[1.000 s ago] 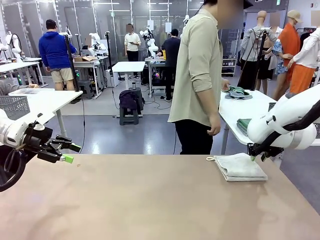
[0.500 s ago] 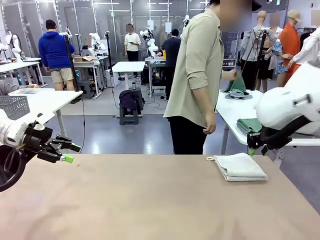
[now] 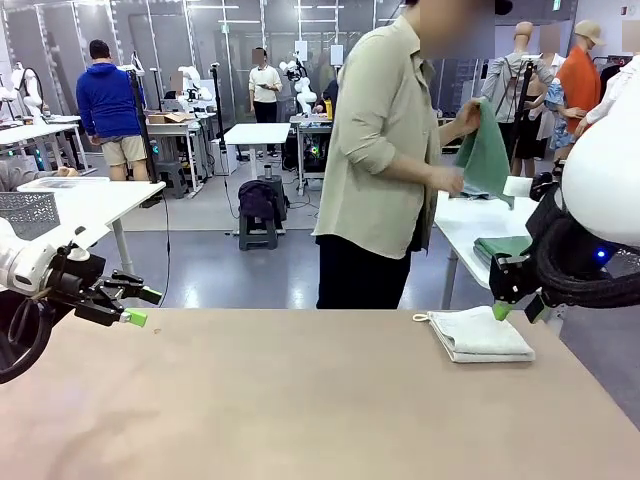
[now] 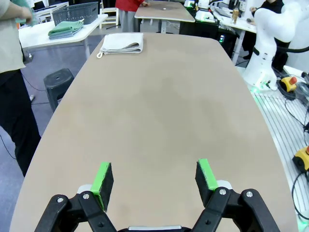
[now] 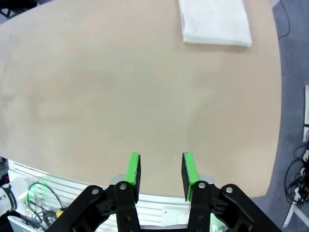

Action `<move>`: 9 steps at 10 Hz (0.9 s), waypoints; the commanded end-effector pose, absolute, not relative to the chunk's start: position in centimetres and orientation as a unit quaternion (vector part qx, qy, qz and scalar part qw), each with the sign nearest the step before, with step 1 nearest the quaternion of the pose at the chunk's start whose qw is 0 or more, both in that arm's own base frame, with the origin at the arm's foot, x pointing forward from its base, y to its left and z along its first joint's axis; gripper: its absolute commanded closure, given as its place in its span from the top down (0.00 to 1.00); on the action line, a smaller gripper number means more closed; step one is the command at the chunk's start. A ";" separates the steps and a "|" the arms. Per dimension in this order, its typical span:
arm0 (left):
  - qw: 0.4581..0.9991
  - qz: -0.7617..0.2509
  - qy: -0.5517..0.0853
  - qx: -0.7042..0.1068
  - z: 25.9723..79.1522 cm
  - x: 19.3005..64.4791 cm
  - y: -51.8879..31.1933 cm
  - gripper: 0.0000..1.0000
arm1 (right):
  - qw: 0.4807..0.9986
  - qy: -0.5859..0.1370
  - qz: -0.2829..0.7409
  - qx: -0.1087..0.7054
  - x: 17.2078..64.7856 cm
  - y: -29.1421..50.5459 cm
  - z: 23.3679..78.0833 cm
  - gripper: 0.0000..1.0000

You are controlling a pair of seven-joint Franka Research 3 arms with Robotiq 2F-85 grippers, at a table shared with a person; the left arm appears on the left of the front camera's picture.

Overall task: Fold the towels and place them in the basket.
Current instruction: Place the folded Towel with hook on the right side of the table, then when a person lays out a Towel with hook on the table, fold it in half twice.

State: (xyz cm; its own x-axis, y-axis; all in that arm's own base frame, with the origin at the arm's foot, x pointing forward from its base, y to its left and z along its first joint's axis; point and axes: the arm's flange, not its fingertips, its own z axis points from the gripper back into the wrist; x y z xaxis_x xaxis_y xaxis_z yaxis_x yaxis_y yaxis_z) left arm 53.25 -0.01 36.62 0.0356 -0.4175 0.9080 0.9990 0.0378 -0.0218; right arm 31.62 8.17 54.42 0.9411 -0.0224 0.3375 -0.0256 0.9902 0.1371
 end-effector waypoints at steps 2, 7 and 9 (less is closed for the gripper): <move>0.610 -0.580 -0.384 -0.380 36.8 53.0 0.0 0.87 | 0.983 -0.172 0.001 0.070 31.6 8.2 54.4 0.45; 0.610 -0.580 -0.384 -0.380 36.8 53.0 0.0 0.87 | 0.983 -0.172 0.001 0.070 31.6 8.2 54.4 0.45; 0.610 -0.580 -0.384 -0.380 36.8 53.0 0.0 0.87 | 0.983 -0.172 0.001 0.070 31.6 8.2 54.4 0.45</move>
